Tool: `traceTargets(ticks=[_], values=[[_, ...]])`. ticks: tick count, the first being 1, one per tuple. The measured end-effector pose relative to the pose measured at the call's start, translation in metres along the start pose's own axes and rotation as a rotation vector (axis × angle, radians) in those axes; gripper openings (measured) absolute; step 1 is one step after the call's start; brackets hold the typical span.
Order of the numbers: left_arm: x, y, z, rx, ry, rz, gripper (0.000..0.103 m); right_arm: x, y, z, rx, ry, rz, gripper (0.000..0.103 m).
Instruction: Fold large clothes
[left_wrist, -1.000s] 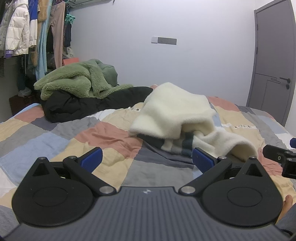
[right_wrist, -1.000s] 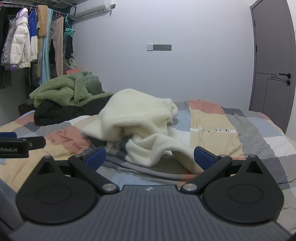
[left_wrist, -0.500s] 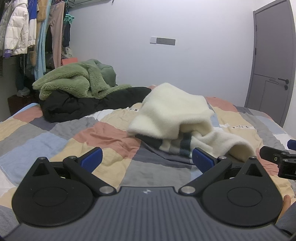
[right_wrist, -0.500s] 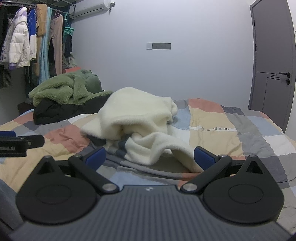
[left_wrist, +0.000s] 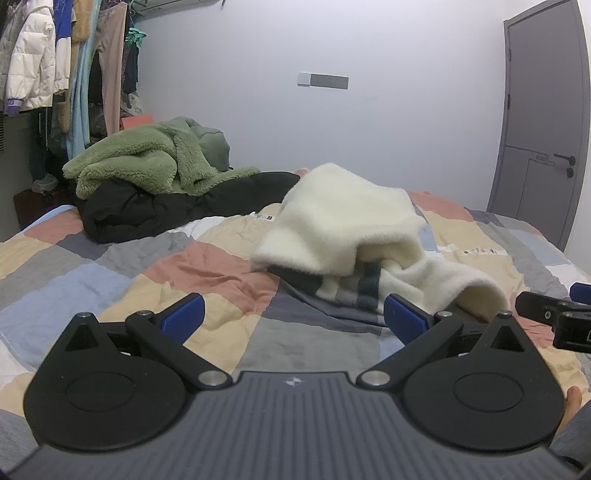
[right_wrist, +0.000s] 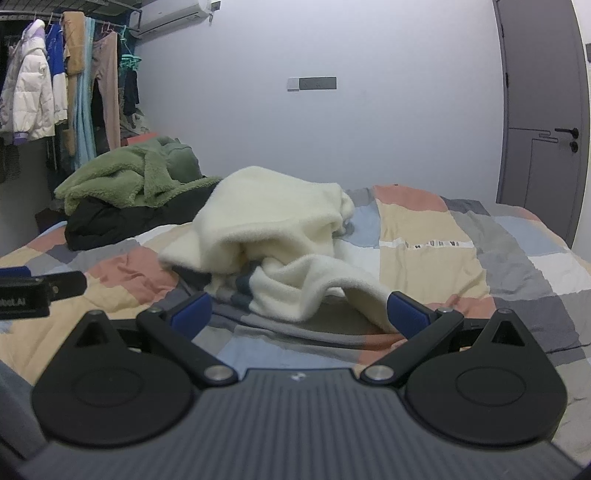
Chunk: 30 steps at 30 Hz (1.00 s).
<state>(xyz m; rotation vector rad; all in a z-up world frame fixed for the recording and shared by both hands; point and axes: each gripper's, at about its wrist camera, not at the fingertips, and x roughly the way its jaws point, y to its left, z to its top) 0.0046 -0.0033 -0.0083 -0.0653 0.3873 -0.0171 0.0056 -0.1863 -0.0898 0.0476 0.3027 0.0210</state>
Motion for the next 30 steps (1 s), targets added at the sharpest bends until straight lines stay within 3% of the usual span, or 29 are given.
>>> traceTargets(ticks=[27, 30], values=[[-0.002, -0.005, -0.005, 0.006, -0.001, -0.091, 0.103, -0.001, 0.008, -0.002, -0.002, 0.016, -0.001, 0.103], [-0.007, -0.001, -0.001, -0.029, 0.0, -0.134, 0.103, -0.003, 0.007, -0.001, 0.008, 0.017, -0.004, 0.103]])
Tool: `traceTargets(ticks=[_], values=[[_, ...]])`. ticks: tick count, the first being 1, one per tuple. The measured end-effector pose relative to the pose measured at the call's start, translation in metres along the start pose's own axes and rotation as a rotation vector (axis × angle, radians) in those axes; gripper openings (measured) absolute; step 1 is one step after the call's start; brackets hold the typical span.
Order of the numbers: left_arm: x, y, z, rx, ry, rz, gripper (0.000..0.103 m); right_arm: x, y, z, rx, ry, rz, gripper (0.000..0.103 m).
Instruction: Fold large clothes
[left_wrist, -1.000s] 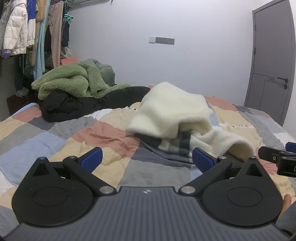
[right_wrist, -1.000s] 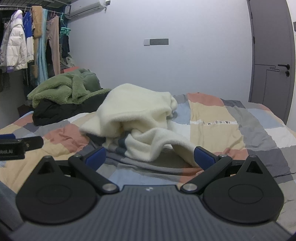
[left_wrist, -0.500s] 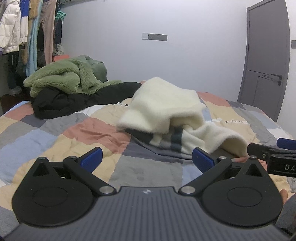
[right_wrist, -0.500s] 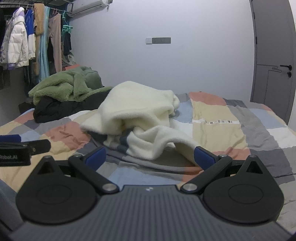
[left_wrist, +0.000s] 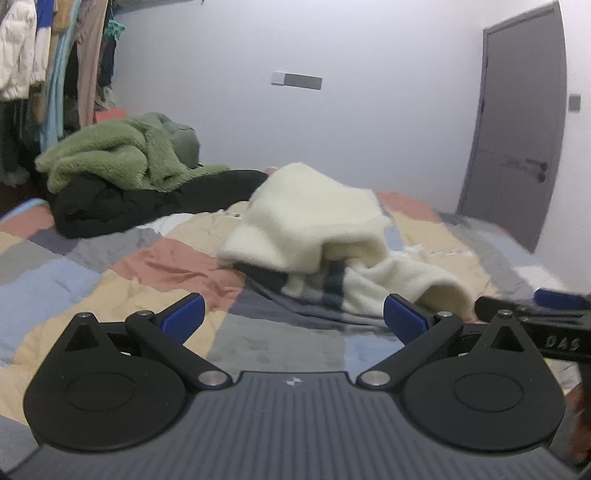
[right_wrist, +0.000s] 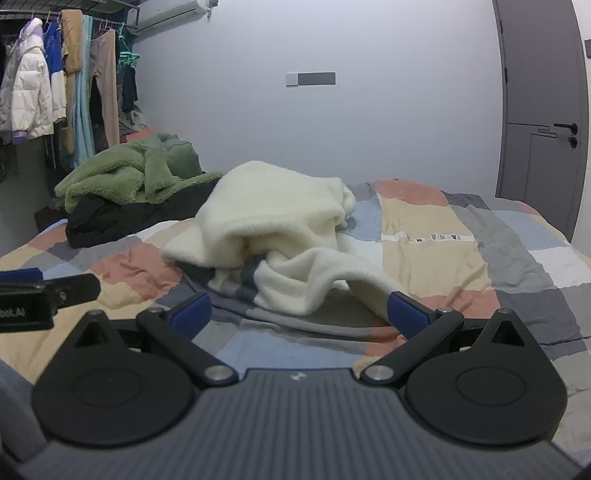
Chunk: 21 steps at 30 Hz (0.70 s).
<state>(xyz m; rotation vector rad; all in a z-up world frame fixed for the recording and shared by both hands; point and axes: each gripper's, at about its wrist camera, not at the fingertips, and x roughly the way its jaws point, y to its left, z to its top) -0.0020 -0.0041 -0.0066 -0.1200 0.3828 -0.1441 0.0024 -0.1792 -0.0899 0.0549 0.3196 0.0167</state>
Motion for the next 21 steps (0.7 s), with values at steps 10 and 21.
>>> traceTargets(ticks=[10, 21], values=[[-0.01, 0.005, 0.014, -0.011, 0.0, 0.016, 0.103, -0.02, -0.004, 0.025, 0.117, -0.02, -0.001, 0.103], [-0.003, 0.01, 0.023, -0.011, 0.01, 0.001, 0.103, -0.024, -0.009, 0.037, 0.252, 0.004, 0.085, 0.103]])
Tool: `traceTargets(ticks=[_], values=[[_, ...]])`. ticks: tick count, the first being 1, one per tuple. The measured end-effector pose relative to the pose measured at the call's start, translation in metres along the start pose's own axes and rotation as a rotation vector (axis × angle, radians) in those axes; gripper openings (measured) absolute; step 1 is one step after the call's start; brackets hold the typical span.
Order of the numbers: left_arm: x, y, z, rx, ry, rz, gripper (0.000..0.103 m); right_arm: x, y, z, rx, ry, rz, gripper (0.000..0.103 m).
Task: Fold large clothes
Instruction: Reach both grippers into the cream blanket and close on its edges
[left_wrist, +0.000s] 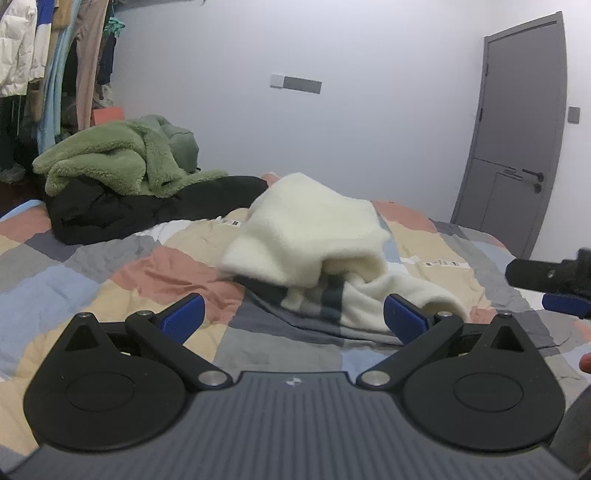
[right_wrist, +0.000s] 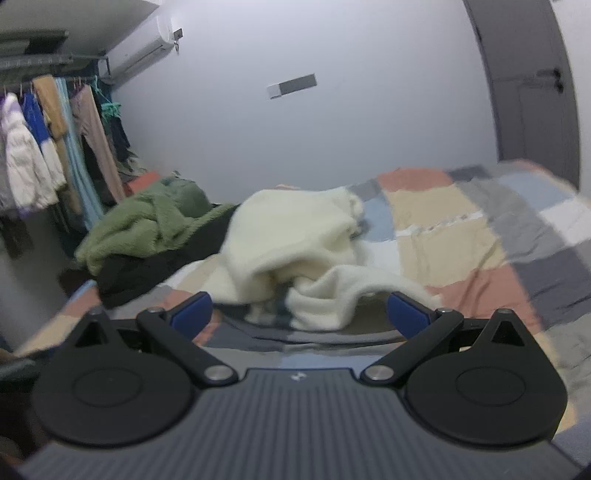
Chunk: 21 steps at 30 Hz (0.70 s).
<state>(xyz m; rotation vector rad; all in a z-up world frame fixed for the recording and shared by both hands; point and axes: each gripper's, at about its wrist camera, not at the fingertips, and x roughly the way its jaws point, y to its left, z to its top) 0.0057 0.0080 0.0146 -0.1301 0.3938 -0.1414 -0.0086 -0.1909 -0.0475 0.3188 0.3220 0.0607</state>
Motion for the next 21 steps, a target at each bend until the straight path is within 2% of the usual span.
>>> traceTargets(ticks=[7, 10, 13, 19, 21], values=[[0.034, 0.001, 0.017, 0.016, 0.027, -0.012, 0.103, 0.03, 0.002, 0.01, 0.054, 0.041, 0.016, 0.103], [0.059, 0.006, 0.026, -0.015, 0.064, -0.039, 0.103, 0.045, 0.0, 0.019, 0.07, 0.056, 0.036, 0.102], [0.086, 0.009, 0.036, 0.01, 0.085, -0.021, 0.103, 0.064, -0.002, 0.032, 0.075, 0.06, 0.069, 0.099], [0.153, 0.019, 0.05, 0.05, 0.126, -0.03, 0.103, 0.133, -0.013, 0.052, 0.075, 0.092, 0.05, 0.097], [0.179, 0.027, 0.05, 0.024, 0.155, -0.034, 0.103, 0.157, -0.02, 0.054, 0.084, 0.114, 0.057, 0.095]])
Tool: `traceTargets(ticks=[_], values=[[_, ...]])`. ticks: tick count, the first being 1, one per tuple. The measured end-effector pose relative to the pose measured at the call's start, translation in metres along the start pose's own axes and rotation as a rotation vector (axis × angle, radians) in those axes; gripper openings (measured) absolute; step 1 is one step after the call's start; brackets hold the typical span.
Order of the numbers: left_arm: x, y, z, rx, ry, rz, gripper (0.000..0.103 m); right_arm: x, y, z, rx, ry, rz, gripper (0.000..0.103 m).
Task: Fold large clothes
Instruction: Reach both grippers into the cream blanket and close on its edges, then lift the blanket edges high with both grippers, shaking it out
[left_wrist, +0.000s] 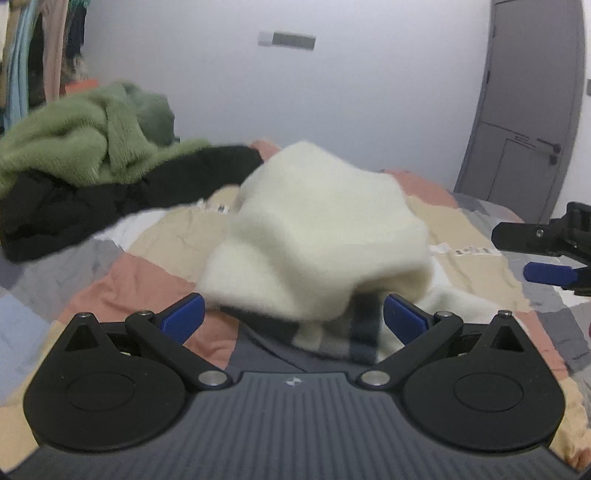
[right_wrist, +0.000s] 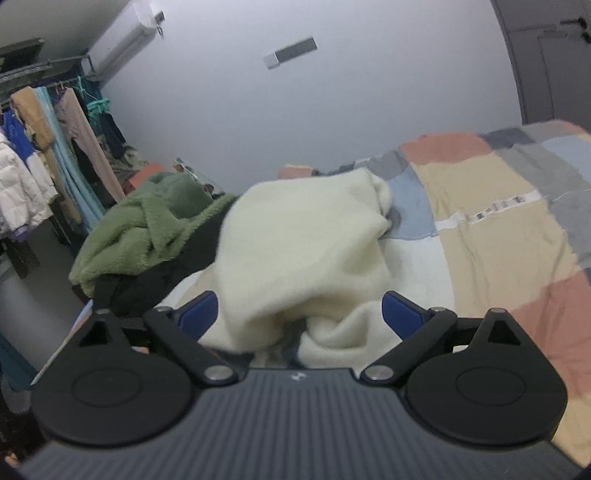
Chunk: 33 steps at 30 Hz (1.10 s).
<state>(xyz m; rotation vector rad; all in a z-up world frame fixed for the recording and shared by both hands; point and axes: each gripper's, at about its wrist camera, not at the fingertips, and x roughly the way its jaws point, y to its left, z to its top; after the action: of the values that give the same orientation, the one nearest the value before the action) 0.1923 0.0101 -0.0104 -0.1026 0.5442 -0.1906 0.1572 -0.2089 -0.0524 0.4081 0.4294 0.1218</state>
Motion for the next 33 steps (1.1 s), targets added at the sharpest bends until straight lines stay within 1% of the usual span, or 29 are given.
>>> traceTargets(ticks=[2, 4, 7, 10, 12, 14, 15, 17, 18, 21, 22, 23, 24, 25, 26, 28, 29, 31, 33], values=[[0.025, 0.015, 0.002, -0.07, 0.039, -0.035, 0.103, 0.027, -0.01, 0.004, 0.026, 0.029, 0.004, 0.084], [0.047, 0.031, 0.001, -0.146, 0.064, -0.062, 0.103, 0.054, -0.02, 0.005, 0.039, 0.059, -0.004, 0.08], [0.074, 0.057, -0.003, -0.263, 0.074, -0.107, 0.103, 0.086, -0.037, 0.006, 0.07, 0.079, 0.009, 0.079], [0.094, 0.08, -0.01, -0.405, 0.067, -0.187, 0.103, 0.111, -0.055, 0.007, 0.133, 0.078, 0.047, 0.078], [0.105, 0.089, -0.014, -0.47, 0.032, -0.255, 0.101, 0.126, -0.064, 0.006, 0.133, 0.098, 0.047, 0.078], [0.116, 0.097, -0.017, -0.513, -0.003, -0.284, 0.094, 0.142, -0.07, 0.006, 0.103, 0.122, 0.059, 0.078], [0.123, 0.102, -0.019, -0.545, 0.002, -0.289, 0.092, 0.148, -0.074, 0.006, 0.115, 0.127, 0.078, 0.078], [0.138, 0.11, -0.024, -0.602, 0.033, -0.304, 0.085, 0.159, -0.082, 0.006, 0.158, 0.127, 0.111, 0.078], [0.143, 0.114, -0.026, -0.617, 0.038, -0.306, 0.083, 0.163, -0.084, 0.005, 0.168, 0.133, 0.127, 0.078], [0.152, 0.121, -0.029, -0.636, 0.022, -0.312, 0.069, 0.175, -0.085, 0.001, 0.175, 0.18, 0.175, 0.077], [0.153, 0.123, -0.029, -0.652, 0.022, -0.315, 0.06, 0.177, -0.084, 0.0, 0.174, 0.192, 0.191, 0.07], [0.155, 0.126, -0.03, -0.668, 0.028, -0.317, 0.048, 0.178, -0.082, 0.0, 0.167, 0.194, 0.193, 0.058], [0.157, 0.128, -0.031, -0.68, 0.041, -0.313, 0.04, 0.176, -0.079, -0.001, 0.153, 0.191, 0.19, 0.053], [0.158, 0.13, -0.031, -0.687, 0.055, -0.304, 0.025, 0.175, -0.077, -0.002, 0.138, 0.186, 0.196, 0.039], [0.159, 0.131, -0.031, -0.687, 0.067, -0.297, 0.019, 0.17, -0.073, -0.002, 0.119, 0.177, 0.191, 0.029], [0.153, 0.13, -0.029, -0.671, 0.052, -0.287, 0.01, 0.163, -0.066, 0.0, 0.071, 0.154, 0.178, 0.021], [0.148, 0.129, -0.027, -0.658, 0.031, -0.286, 0.008, 0.159, -0.063, 0.003, 0.048, 0.141, 0.175, 0.018], [0.132, 0.126, -0.019, -0.623, -0.023, -0.294, 0.007, 0.142, -0.052, 0.008, -0.001, 0.095, 0.175, 0.016], [0.112, 0.124, -0.01, -0.618, -0.09, -0.323, 0.007, 0.127, -0.043, 0.014, -0.054, 0.058, 0.168, 0.015]])
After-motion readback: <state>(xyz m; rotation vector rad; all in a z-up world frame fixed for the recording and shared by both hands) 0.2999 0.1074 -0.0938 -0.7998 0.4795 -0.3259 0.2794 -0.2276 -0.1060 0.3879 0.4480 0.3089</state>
